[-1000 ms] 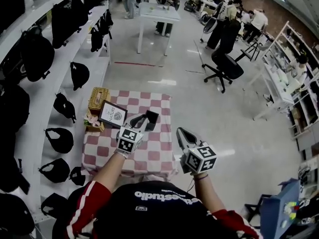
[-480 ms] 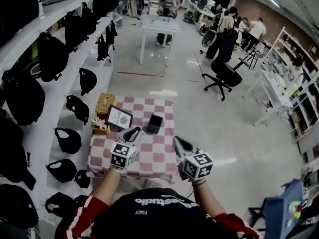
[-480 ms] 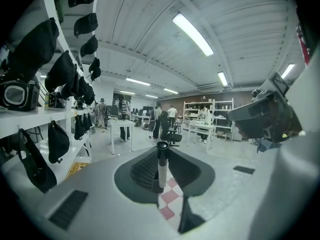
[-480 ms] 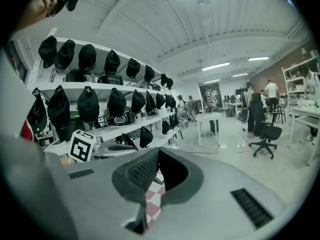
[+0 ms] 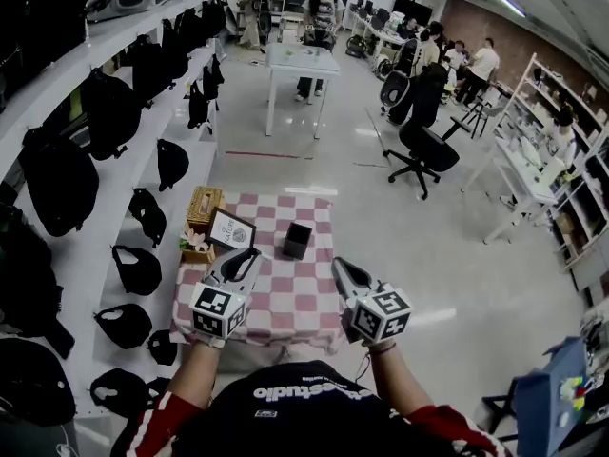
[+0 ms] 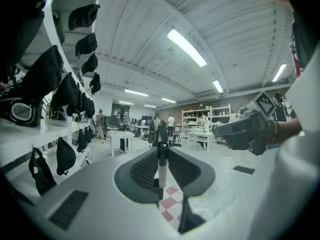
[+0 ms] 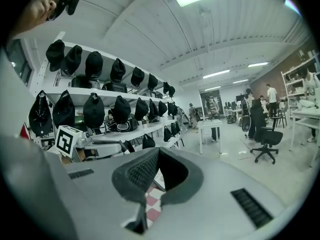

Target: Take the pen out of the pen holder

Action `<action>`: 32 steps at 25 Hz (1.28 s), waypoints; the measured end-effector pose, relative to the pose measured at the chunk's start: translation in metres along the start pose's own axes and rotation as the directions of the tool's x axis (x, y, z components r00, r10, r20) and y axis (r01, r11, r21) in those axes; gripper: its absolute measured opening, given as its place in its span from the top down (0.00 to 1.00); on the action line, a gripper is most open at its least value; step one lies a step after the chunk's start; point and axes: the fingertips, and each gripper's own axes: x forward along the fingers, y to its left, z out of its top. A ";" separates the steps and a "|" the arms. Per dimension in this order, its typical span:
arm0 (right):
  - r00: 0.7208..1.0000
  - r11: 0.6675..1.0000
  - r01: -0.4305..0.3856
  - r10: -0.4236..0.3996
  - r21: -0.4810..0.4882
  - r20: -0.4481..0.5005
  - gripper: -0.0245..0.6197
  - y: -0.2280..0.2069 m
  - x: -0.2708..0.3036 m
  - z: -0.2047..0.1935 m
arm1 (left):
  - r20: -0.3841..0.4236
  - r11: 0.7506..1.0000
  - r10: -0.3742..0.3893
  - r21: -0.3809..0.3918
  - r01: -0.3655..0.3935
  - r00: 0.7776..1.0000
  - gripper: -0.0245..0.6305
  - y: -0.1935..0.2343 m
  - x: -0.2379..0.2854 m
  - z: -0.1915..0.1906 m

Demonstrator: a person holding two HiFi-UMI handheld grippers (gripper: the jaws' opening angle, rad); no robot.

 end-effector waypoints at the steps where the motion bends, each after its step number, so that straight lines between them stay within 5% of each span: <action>1: 1.000 1.000 0.006 -0.006 -0.005 0.014 0.95 -0.001 -0.004 0.005 | 0.016 1.000 -0.002 -0.004 0.002 1.000 0.86 -0.002 -0.003 0.007; 13: 0.988 0.992 0.124 -0.124 -0.001 0.092 0.96 -0.034 -0.047 0.027 | 0.111 1.000 0.008 -0.022 -0.006 0.994 0.86 -0.005 -0.038 0.046; 32: 0.989 0.991 0.131 -0.128 -0.035 0.073 0.96 -0.027 -0.045 0.025 | 0.133 0.996 0.031 -0.083 -0.020 0.991 0.86 0.013 -0.052 0.045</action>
